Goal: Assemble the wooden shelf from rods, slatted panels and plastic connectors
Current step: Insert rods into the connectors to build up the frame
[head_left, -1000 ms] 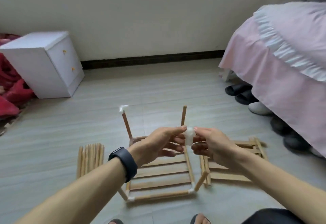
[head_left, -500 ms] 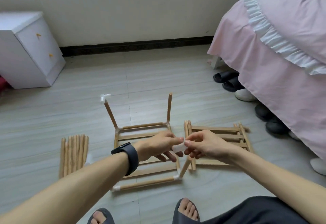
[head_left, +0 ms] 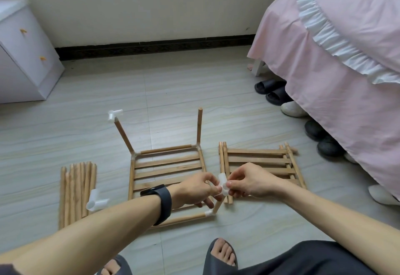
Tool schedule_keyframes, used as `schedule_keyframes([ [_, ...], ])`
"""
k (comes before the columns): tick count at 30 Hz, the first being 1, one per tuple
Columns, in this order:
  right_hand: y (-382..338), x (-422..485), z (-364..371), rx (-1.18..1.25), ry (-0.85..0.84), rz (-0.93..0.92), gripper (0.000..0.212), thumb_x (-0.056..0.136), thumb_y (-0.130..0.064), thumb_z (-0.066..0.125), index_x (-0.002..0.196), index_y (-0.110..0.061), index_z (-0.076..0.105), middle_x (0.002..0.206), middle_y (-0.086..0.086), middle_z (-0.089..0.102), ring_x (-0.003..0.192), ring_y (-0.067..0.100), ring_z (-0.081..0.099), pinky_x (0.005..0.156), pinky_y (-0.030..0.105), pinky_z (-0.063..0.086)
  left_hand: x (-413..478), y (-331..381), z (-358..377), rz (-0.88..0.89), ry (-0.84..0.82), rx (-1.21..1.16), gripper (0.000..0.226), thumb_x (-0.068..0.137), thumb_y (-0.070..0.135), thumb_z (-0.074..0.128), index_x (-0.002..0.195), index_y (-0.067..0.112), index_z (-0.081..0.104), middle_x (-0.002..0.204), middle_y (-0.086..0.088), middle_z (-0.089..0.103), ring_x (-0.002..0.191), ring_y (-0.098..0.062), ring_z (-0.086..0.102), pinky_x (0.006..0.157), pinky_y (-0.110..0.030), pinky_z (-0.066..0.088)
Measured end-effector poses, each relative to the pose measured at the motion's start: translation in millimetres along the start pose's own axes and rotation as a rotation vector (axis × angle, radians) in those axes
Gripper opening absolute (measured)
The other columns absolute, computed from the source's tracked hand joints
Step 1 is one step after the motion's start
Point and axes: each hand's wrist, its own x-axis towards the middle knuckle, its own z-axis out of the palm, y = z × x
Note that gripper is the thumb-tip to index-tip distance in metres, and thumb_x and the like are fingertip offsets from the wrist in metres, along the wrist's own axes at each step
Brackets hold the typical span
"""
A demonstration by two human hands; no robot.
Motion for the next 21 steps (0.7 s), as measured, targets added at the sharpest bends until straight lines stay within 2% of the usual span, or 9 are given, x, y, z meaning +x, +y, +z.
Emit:
schedule_keyframes([
  [7, 1, 4, -3, -0.021, -0.01, -0.013, 0.016, 0.098, -0.027, 0.067, 0.092, -0.017, 0.077, 0.078, -0.006, 0.078, 0.07, 0.004, 0.073, 0.058, 0.012, 0.047, 5, -5, -4, 0.012, -0.022, -0.03, 0.022, 0.103, 0.023, 0.057, 0.124, 0.016, 0.058, 0.102, 0.003, 0.074, 0.077, -0.008, 0.066, 0.068, -0.023, 0.049],
  [10, 2, 3, -5, -0.013, -0.002, -0.006, 0.014, 0.097, -0.025, 0.069, 0.093, -0.014, 0.076, 0.078, -0.004, 0.078, 0.068, 0.004, 0.072, 0.056, 0.01, 0.047, 8, -7, -6, 0.054, -0.01, 0.008, 0.025, 0.102, 0.03, 0.059, 0.124, 0.018, 0.062, 0.097, 0.008, 0.073, 0.073, -0.006, 0.064, 0.066, -0.02, 0.049],
  [17, 5, 3, -5, -0.065, 0.003, 0.009, 0.016, 0.097, -0.025, 0.068, 0.096, -0.011, 0.075, 0.079, -0.002, 0.078, 0.072, 0.008, 0.074, 0.065, 0.019, 0.053, 18, -13, -1, 0.109, 0.036, 0.12, 0.029, 0.101, 0.035, 0.059, 0.122, 0.018, 0.07, 0.09, 0.01, 0.072, 0.06, 0.004, 0.062, 0.052, -0.01, 0.044],
  [19, 5, 3, -3, -0.09, 0.002, 0.009, 0.018, 0.097, -0.028, 0.069, 0.095, -0.013, 0.077, 0.077, -0.005, 0.078, 0.071, 0.007, 0.074, 0.067, 0.02, 0.053, 20, -16, 0, 0.115, 0.042, 0.186, 0.03, 0.101, 0.036, 0.059, 0.122, 0.019, 0.072, 0.094, 0.009, 0.071, 0.066, 0.001, 0.064, 0.056, -0.012, 0.049],
  [21, 5, 4, 1, -0.119, -0.009, 0.011, 0.019, 0.097, -0.03, 0.068, 0.095, -0.014, 0.077, 0.076, -0.007, 0.077, 0.069, 0.003, 0.073, 0.062, 0.017, 0.051, 21, -19, 2, 0.12, 0.045, 0.25, 0.032, 0.102, 0.037, 0.058, 0.125, 0.019, 0.071, 0.101, 0.006, 0.072, 0.077, -0.006, 0.066, 0.068, -0.019, 0.056],
])
